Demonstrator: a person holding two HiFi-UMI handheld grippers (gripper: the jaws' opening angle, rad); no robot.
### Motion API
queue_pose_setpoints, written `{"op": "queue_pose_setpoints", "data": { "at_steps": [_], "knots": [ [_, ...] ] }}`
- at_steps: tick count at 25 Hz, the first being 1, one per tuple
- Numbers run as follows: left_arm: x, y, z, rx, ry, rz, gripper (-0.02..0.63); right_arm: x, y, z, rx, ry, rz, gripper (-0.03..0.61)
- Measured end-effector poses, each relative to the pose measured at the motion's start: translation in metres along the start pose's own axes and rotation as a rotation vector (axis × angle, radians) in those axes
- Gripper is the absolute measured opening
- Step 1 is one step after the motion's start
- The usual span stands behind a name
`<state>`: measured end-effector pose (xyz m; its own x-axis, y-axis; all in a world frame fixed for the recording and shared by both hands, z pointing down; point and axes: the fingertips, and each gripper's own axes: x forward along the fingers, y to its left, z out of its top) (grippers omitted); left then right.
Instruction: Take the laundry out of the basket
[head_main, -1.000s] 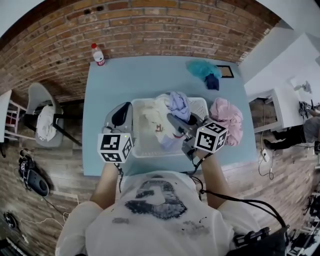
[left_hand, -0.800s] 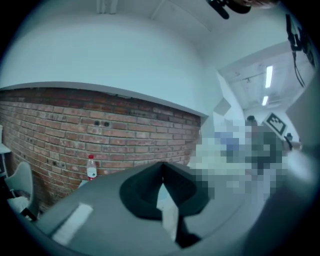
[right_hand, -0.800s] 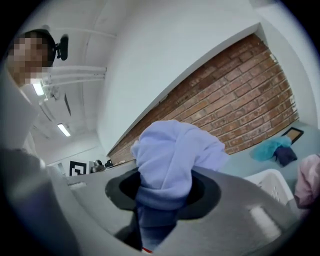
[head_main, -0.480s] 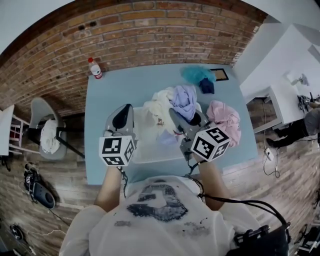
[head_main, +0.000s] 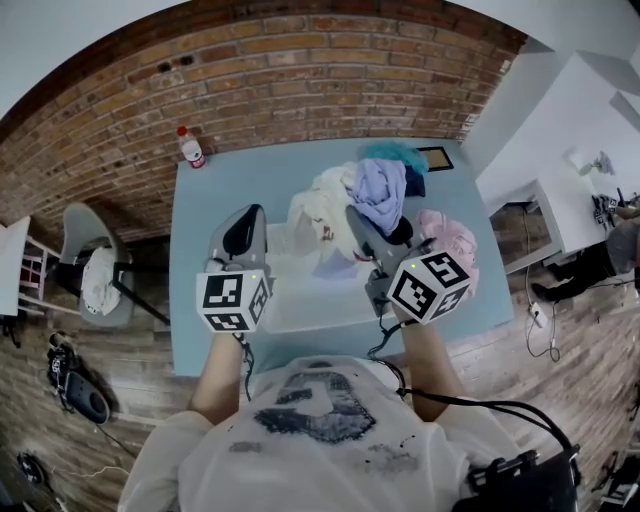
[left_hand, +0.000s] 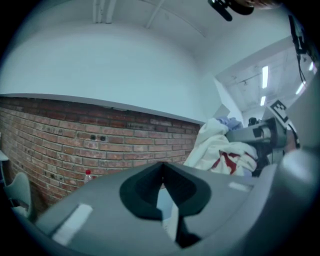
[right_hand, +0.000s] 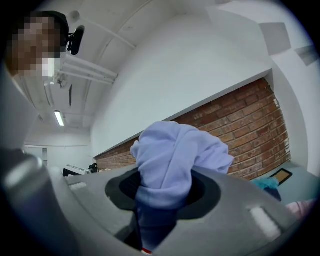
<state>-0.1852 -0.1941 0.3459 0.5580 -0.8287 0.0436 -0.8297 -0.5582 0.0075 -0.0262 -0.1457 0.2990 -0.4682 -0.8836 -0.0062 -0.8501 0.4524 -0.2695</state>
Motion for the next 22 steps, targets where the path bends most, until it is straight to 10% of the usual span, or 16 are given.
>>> {"op": "queue_pose_setpoints", "data": {
  "at_steps": [22],
  "knots": [
    [0.0017, 0.0004, -0.0016, 0.0, 0.003, 0.003, -0.008, 0.0008, -0.0061, -0.0095, -0.001, 0.02, -0.025, 0.156]
  ]
}}
